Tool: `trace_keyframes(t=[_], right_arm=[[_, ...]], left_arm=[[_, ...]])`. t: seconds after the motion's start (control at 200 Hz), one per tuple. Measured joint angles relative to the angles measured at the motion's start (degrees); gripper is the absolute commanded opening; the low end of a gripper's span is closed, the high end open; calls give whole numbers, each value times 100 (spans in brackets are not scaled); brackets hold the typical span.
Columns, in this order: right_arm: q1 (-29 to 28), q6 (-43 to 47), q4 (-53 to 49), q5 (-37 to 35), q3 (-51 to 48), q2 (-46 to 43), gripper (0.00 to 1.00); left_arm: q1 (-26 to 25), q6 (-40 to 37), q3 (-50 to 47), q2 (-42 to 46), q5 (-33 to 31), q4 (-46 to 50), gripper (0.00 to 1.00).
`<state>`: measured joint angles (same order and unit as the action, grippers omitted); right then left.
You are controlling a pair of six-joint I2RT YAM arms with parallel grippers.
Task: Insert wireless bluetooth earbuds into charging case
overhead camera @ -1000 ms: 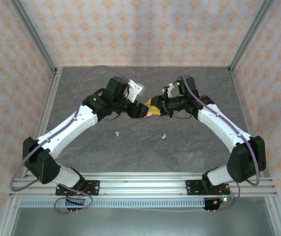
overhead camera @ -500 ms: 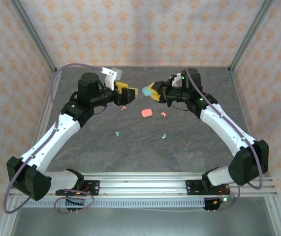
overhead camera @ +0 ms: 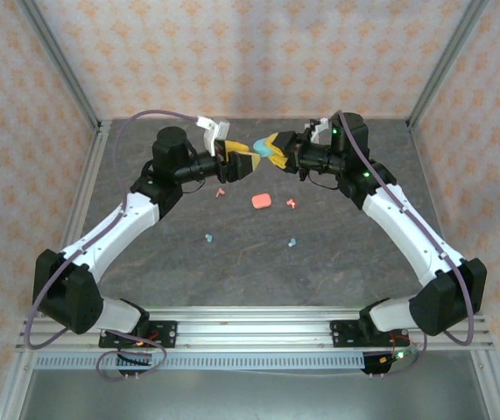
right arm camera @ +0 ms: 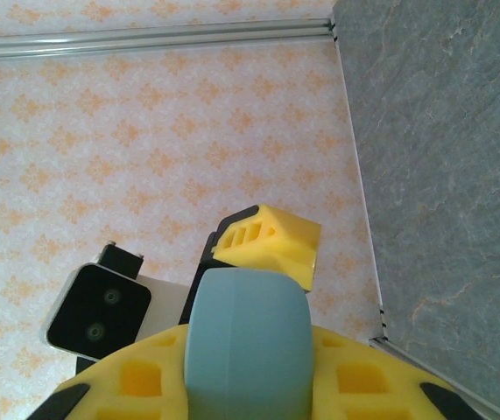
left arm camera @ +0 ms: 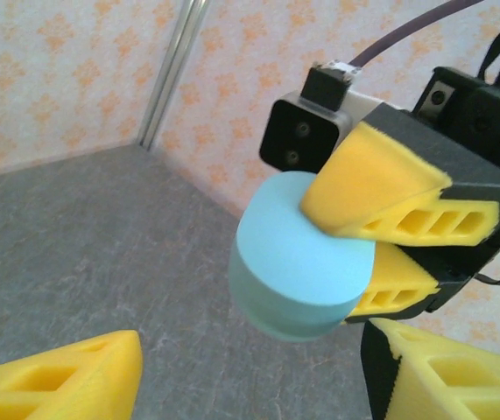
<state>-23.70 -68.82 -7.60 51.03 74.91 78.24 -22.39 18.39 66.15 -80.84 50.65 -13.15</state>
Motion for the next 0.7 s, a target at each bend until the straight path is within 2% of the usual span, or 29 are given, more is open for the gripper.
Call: trace_keyframes(t=[0.11, 0.395, 0.57, 0.701], right_arm=[[0, -24, 0, 46, 0, 0, 18], [0, -151, 120, 170, 9, 2, 17], [0, -199, 168, 232, 129, 2, 17], [2, -236, 208, 245, 155, 2, 17]], left_arm=[[0, 114, 101, -151, 166, -214, 60], [-11, 129, 284, -247, 437, -302, 59], [-92, 114, 354, -358, 490, -302, 51], [-164, 111, 463, -472, 525, -299, 50]])
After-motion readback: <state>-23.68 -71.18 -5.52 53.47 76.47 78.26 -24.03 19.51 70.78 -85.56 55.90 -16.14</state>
